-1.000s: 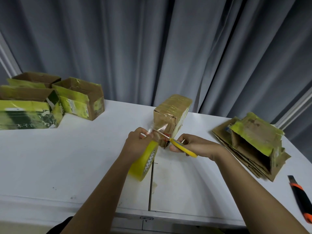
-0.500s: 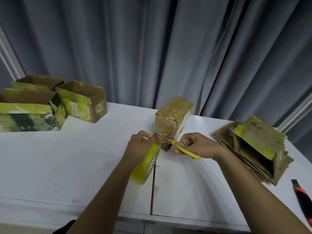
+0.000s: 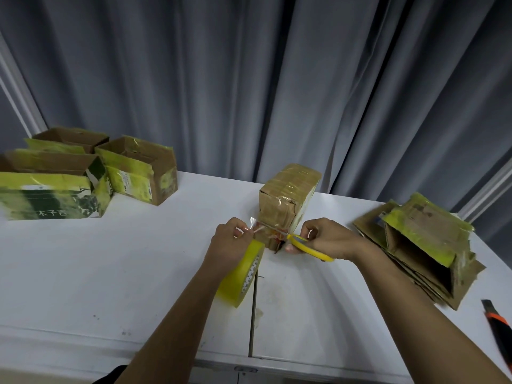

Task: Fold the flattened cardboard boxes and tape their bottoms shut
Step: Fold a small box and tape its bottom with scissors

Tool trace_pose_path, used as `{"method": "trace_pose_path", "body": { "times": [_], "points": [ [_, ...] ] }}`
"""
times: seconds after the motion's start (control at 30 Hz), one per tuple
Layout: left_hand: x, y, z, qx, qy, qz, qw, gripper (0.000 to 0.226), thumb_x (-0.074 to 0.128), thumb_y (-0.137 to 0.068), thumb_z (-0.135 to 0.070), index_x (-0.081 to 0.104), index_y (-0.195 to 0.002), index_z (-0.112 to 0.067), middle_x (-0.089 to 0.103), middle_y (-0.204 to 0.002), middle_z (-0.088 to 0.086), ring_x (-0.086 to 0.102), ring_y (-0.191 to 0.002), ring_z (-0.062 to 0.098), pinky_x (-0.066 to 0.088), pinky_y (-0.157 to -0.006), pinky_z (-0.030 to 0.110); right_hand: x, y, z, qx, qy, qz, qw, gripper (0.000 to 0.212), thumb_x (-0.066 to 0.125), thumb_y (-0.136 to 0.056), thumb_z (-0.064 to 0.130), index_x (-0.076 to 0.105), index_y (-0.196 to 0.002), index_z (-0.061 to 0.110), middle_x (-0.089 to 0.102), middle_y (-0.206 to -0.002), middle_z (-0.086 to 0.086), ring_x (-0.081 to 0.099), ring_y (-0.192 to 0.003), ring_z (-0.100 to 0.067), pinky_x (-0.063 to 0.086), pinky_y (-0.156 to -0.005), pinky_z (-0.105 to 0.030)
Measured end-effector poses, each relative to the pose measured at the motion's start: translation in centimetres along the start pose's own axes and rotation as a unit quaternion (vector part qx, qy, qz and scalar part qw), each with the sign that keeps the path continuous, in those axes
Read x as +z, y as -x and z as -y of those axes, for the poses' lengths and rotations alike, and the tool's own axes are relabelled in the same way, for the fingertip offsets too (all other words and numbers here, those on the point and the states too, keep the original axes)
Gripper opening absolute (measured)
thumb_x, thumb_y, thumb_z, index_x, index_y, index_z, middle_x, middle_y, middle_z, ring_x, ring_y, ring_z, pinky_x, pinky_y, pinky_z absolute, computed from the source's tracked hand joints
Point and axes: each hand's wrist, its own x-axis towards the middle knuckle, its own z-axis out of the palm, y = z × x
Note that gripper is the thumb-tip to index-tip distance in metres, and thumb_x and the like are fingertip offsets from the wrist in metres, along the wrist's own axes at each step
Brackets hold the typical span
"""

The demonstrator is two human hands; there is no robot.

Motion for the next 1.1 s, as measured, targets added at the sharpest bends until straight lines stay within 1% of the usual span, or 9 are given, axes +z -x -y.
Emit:
{"method": "trace_pose_path", "body": {
  "times": [0.17,0.33,0.47,0.57,0.73,0.83,0.93,1.0,1.1],
  "points": [
    [-0.4,1.2,0.0,0.077,0.001,-0.074,0.994,0.015,0.049,-0.097,-0.025,0.047,-0.082,-0.026,0.049,-0.087,-0.011,0.053,-0.092,0.016,0.043,-0.078,0.029,0.2,0.1,-0.2,-0.007,0.045,0.009,0.999,0.059,0.075,-0.064,0.064,0.062,-0.089,0.012,0.052,-0.075,0.009,0.048,-0.070,-0.007,0.035,-0.060,-0.021],
    [-2.8,2.6,0.5,0.135,-0.083,-0.107,0.981,0.013,0.043,-0.099,-0.027,0.049,-0.094,-0.017,0.059,-0.089,-0.001,0.055,-0.082,0.016,0.050,-0.072,0.036,0.8,0.1,-0.4,-0.012,0.041,-0.001,0.999,0.049,0.075,-0.063,0.066,0.057,-0.078,0.023,0.051,-0.075,0.010,0.048,-0.071,-0.008,0.035,-0.058,-0.021],
    [-3.5,3.1,2.0,0.321,-0.307,-0.154,0.883,0.009,0.056,-0.089,-0.007,0.051,-0.086,-0.014,0.055,-0.084,0.001,0.045,-0.084,0.020,0.043,-0.060,0.030,1.7,0.4,-0.5,-0.026,0.102,0.001,0.994,0.053,0.071,-0.064,0.070,0.058,-0.083,0.022,0.057,-0.084,0.006,0.054,-0.079,-0.013,0.040,-0.063,-0.025],
    [-2.7,3.1,4.1,0.414,-0.371,-0.118,0.823,0.008,0.052,-0.086,-0.005,0.050,-0.087,-0.012,0.058,-0.087,0.008,0.053,-0.080,0.028,0.050,-0.058,0.038,2.8,1.3,-0.9,-0.031,0.184,-0.003,0.982,0.049,0.067,-0.072,0.066,0.057,-0.089,0.021,0.058,-0.088,0.004,0.055,-0.081,-0.017,0.040,-0.063,-0.028],
    [-0.6,4.0,5.3,0.391,-0.390,-0.046,0.832,0.006,0.063,-0.083,-0.010,0.059,-0.079,-0.010,0.058,-0.086,0.007,0.056,-0.077,0.026,0.049,-0.048,0.037,5.6,2.7,-3.6,-0.057,0.303,-0.035,0.951,0.038,0.057,-0.084,0.049,0.056,-0.105,0.018,0.060,-0.107,-0.001,0.056,-0.094,-0.024,0.036,-0.066,-0.028],
    [0.3,4.3,5.3,0.384,-0.416,0.003,0.824,0.018,0.081,-0.068,-0.015,0.063,-0.072,-0.015,0.061,-0.082,0.002,0.060,-0.075,0.023,0.044,-0.047,0.027,6.5,3.1,-5.1,-0.039,0.277,-0.019,0.960,0.022,0.057,-0.086,0.042,0.055,-0.086,0.021,0.052,-0.101,-0.002,0.052,-0.089,-0.023,0.033,-0.065,-0.028],
    [0.4,3.8,5.2,0.397,-0.410,0.021,0.821,0.018,0.074,-0.074,-0.033,0.063,-0.070,-0.019,0.061,-0.081,0.001,0.059,-0.074,0.021,0.045,-0.053,0.028,6.4,3.4,-5.1,-0.038,0.288,0.010,0.957,0.025,0.058,-0.085,0.043,0.053,-0.073,0.021,0.047,-0.091,-0.001,0.049,-0.085,-0.021,0.037,-0.065,-0.030],
    [0.2,3.6,4.9,0.393,-0.412,0.030,0.822,0.031,0.051,-0.085,-0.046,0.065,-0.070,-0.022,0.062,-0.086,0.001,0.057,-0.073,0.020,0.044,-0.059,0.029,5.9,3.3,-4.5,-0.077,0.294,-0.045,0.952,0.024,0.056,-0.088,0.039,0.066,-0.092,0.017,0.056,-0.100,-0.002,0.054,-0.094,-0.024,0.040,-0.068,-0.030],
    [0.2,3.1,4.4,0.385,-0.412,0.046,0.825,0.043,0.034,-0.090,-0.046,0.068,-0.075,-0.026,0.060,-0.104,0.003,0.057,-0.078,0.023,0.040,-0.066,0.031,5.5,2.0,-3.4,-0.211,0.194,-0.251,0.924,0.018,0.060,-0.089,0.026,0.070,-0.100,0.015,0.063,-0.103,-0.002,0.057,-0.099,-0.027,0.042,-0.078,-0.034]
  ]
}}
